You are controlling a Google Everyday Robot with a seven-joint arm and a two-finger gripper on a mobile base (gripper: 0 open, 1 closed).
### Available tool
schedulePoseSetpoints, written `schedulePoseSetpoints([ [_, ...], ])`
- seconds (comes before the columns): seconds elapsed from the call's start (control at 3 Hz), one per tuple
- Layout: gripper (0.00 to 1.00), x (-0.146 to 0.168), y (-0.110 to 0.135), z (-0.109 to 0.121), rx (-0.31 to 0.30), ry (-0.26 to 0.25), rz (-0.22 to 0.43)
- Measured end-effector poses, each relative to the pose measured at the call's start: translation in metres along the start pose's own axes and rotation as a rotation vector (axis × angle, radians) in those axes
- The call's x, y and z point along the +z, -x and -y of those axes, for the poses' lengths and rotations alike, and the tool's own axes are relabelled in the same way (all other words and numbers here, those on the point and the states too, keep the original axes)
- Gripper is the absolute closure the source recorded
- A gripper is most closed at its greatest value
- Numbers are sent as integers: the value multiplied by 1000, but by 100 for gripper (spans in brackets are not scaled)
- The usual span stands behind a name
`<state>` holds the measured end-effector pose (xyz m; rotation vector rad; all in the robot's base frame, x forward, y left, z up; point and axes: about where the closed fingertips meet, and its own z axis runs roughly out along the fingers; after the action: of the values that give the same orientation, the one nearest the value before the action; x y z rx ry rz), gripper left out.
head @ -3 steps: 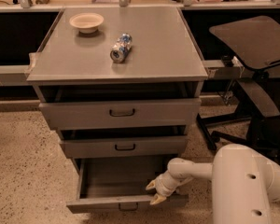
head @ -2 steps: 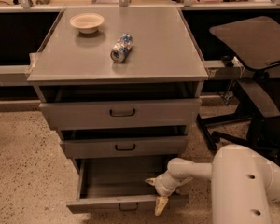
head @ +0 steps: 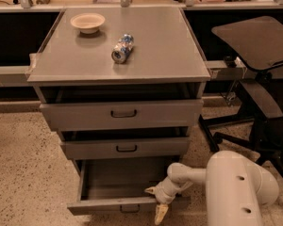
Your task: Open bottom drawer
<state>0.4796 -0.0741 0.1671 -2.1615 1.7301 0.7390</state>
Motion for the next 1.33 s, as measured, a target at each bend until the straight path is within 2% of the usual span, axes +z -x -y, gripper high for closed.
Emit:
schedulePoseSetpoints([
  [0.33, 26, 4, 3, -27, 25, 46, -21],
  [0.67, 26, 4, 7, -48, 38, 72, -33],
  [1.0, 24, -29, 14, -56, 31, -5, 12],
  [1.33, 22, -70, 18, -56, -31, -116, 102],
])
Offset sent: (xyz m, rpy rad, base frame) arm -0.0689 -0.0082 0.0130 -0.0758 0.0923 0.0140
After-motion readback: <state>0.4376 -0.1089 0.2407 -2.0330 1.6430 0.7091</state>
